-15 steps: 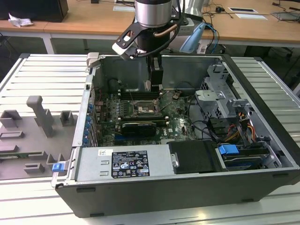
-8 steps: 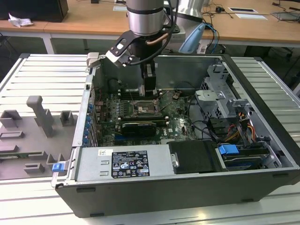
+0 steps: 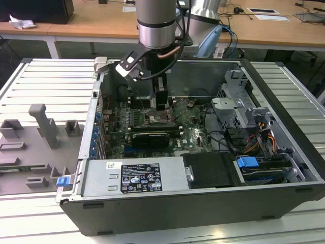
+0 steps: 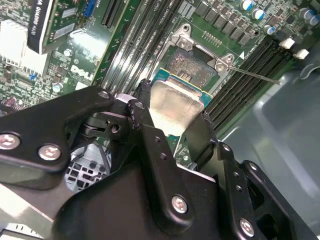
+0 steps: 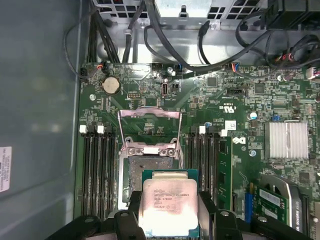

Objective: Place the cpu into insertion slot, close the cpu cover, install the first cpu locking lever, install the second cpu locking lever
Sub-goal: 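Place the cpu into insertion slot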

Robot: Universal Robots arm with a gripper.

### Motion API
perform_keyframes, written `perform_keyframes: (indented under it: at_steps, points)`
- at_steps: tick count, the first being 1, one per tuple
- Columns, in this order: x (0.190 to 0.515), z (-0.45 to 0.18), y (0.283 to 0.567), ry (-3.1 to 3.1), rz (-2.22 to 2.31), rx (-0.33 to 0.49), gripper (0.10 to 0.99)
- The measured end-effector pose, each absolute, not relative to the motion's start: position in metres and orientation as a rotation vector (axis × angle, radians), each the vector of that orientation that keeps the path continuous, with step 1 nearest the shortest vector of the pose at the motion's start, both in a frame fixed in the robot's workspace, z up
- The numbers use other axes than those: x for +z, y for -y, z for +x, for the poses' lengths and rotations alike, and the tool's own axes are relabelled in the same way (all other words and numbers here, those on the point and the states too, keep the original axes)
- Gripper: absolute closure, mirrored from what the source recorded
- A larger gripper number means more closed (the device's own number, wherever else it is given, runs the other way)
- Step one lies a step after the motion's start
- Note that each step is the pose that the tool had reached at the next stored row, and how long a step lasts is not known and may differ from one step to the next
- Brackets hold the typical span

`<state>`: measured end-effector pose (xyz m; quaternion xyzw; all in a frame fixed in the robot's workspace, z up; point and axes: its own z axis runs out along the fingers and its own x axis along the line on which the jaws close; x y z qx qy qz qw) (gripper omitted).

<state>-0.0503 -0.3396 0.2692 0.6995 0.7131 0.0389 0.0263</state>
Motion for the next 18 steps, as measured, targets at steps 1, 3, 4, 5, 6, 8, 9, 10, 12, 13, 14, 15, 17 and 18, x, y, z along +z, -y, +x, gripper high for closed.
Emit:
perform_keyframes:
  at_steps: [1,3,4,5,6,8,9,10,12,13,14,15,17,18]
  points:
    - [0.267,-0.05,0.339,-2.204,2.161,0.12,0.561]
    - [0.263,-0.05,0.339,-2.205,2.16,0.12,0.561]
    - [0.26,-0.05,0.339,-2.206,2.159,0.12,0.561]
    - [0.258,-0.05,0.338,-2.206,2.159,0.12,0.561]
    - [0.256,-0.05,0.338,-2.206,2.159,0.12,0.561]
    - [0.251,-0.05,0.338,-2.207,2.159,0.12,0.561]
    - [0.249,-0.05,0.338,-2.207,2.158,0.12,0.561]
    - [0.247,-0.05,0.338,-2.207,2.158,0.12,0.561]
    - [0.246,-0.05,0.338,-2.206,2.158,0.12,0.561]
    - [0.245,-0.05,0.338,-2.206,2.158,0.12,0.561]
    - [0.244,-0.05,0.338,-2.206,2.158,0.12,0.561]
    - [0.243,-0.05,0.338,-2.206,2.158,0.12,0.561]
    - [0.24,-0.05,0.338,-2.206,2.158,0.12,0.561]
    - [0.238,-0.05,0.338,-2.206,2.158,0.12,0.561]
